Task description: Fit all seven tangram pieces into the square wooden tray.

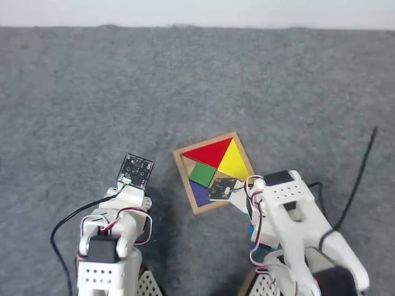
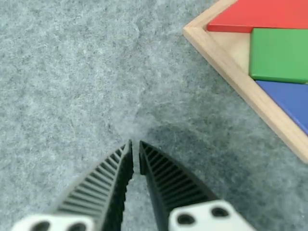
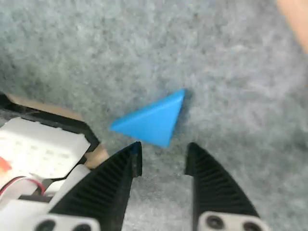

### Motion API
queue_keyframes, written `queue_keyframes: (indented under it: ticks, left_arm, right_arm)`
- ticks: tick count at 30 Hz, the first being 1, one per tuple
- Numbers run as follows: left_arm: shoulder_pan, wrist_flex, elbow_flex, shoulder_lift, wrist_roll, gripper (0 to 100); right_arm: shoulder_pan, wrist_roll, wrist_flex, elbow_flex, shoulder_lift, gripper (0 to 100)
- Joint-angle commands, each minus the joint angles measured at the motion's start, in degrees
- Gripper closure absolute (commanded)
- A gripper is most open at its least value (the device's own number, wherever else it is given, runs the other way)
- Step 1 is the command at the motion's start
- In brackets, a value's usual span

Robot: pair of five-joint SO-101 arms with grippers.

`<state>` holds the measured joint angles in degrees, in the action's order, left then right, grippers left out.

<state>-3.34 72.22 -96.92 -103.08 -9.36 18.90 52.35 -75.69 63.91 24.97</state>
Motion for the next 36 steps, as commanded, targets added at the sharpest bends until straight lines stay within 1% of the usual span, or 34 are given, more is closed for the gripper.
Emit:
queue_keyframes:
  ticks: [1, 3, 5, 9, 11, 16, 19, 24, 29, 36]
  left_arm:
    - [-0.3, 0.2, 0.6, -1.0, -0.4, 98]
    - [-0.4, 0.2, 0.6, -1.0, -0.4, 98]
    - [-0.4, 0.2, 0.6, -1.0, -0.4, 98]
    - [-0.4, 0.2, 0.6, -1.0, -0.4, 98]
    - [-0.4, 0.2, 0.6, -1.0, -0.4, 98]
    - [-0.3, 0.2, 0.6, -1.0, -0.4, 98]
    - [-0.3, 0.2, 0.6, -1.0, -0.4, 98]
    - [-0.3, 0.2, 0.6, -1.0, -0.4, 98]
    - [-0.3, 0.2, 0.6, -1.0, -0.4, 98]
    - [-0.3, 0.2, 0.6, -1.0, -0.4, 98]
  right_arm:
    - [-0.6, 1.0, 2.9, 0.0, -4.5, 74.2]
    - [-0.2, 1.0, 4.7, 0.0, -7.0, 71.6]
    - [2.2, 0.2, 6.1, 0.1, -9.4, 71.5]
    - [5.1, -7.6, 8.8, -2.0, -11.8, 75.7]
    - [6.2, -12.0, 10.5, -3.3, -11.4, 79.3]
    - [8.9, -19.7, 11.5, -6.3, -8.4, 85.0]
    - [9.3, -23.3, 12.0, -7.3, -4.2, 86.6]
    - [9.3, -26.2, 12.6, -7.1, 2.0, 86.4]
    - [9.4, -35.6, 12.5, -7.1, 3.9, 86.4]
    - [9.4, -40.3, 12.8, -7.2, 4.0, 86.8]
